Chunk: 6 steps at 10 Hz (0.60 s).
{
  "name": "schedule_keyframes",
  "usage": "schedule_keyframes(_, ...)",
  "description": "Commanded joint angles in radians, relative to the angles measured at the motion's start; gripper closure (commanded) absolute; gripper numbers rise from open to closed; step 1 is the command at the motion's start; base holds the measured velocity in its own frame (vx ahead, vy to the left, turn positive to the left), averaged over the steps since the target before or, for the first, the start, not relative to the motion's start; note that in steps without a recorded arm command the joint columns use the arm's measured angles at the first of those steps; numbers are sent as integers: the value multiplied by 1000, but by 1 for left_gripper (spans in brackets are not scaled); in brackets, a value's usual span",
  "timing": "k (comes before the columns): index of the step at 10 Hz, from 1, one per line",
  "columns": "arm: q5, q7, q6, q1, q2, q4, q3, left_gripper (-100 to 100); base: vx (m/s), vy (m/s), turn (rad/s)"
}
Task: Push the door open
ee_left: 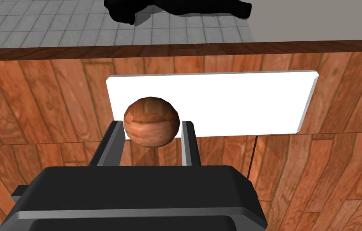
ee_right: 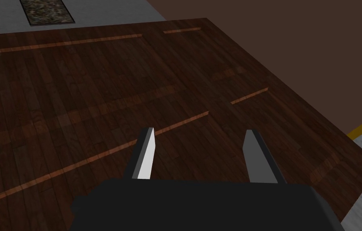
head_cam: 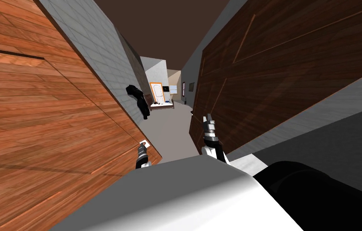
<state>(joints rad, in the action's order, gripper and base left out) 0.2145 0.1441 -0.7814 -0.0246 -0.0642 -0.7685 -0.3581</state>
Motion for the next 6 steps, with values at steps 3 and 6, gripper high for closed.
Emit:
schedule_keyframes(3,52,30,-11,-1,-21,2,-56,100,108,44,-6)
schedule_keyframes(6,48,21,-5,-17,-14,27,-48,-100,-114,-162,52)
